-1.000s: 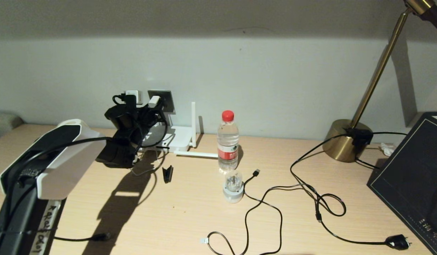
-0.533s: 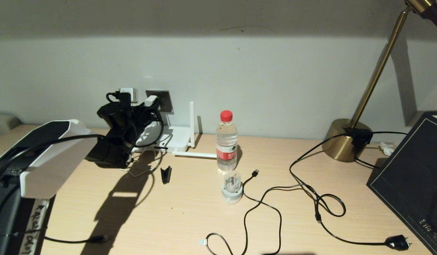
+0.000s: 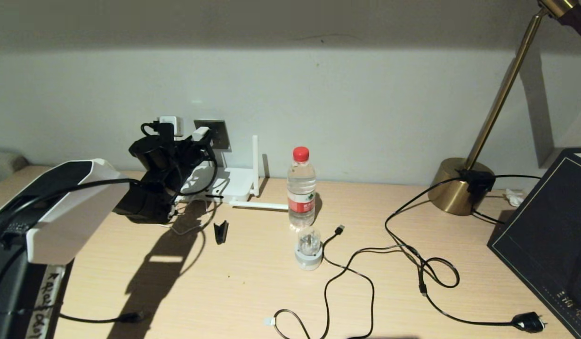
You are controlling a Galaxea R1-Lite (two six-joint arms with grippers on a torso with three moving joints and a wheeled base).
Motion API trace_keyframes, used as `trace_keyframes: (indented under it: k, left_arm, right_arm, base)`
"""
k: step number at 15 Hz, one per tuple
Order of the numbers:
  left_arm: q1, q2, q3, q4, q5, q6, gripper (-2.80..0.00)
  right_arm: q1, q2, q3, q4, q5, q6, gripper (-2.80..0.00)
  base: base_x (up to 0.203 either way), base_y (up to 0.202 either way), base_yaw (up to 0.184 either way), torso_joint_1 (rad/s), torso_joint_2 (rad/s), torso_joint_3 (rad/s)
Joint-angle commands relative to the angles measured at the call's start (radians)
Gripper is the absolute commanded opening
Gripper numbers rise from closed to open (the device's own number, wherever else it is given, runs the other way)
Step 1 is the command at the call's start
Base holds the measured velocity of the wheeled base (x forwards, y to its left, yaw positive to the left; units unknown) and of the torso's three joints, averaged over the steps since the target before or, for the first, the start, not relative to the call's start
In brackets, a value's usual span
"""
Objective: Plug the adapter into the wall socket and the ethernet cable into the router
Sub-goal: Plug plug into socket
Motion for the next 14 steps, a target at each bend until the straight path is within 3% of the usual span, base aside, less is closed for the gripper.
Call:
trace_keyframes:
  k: [1, 9, 14]
  left_arm:
    - [0.0, 0.021, -0.007, -0.001, 0.0, 0.0, -2.8]
    - [0.0, 0.114, -0.13, 0.033, 0.001, 0.0, -2.8]
    - [-0.002, 0.125, -0.147, 0.034, 0.001, 0.0, -2.8]
  right_arm:
    - [0.0, 0.001, 0.0, 0.0, 0.001, -0.001, -2.8]
    - [0.0, 0.001, 0.0, 0.0, 0.001, 0.001, -2.8]
    - [0.0, 0.001, 0.0, 0.0, 0.001, -0.001, -2.8]
  base:
    - [0.0, 0.0, 0.0, 0.0, 0.0, 0.0]
    - [0.0, 0.0, 0.0, 0.0, 0.0, 0.0]
    - [0.0, 0.0, 0.0, 0.0, 0.0, 0.0]
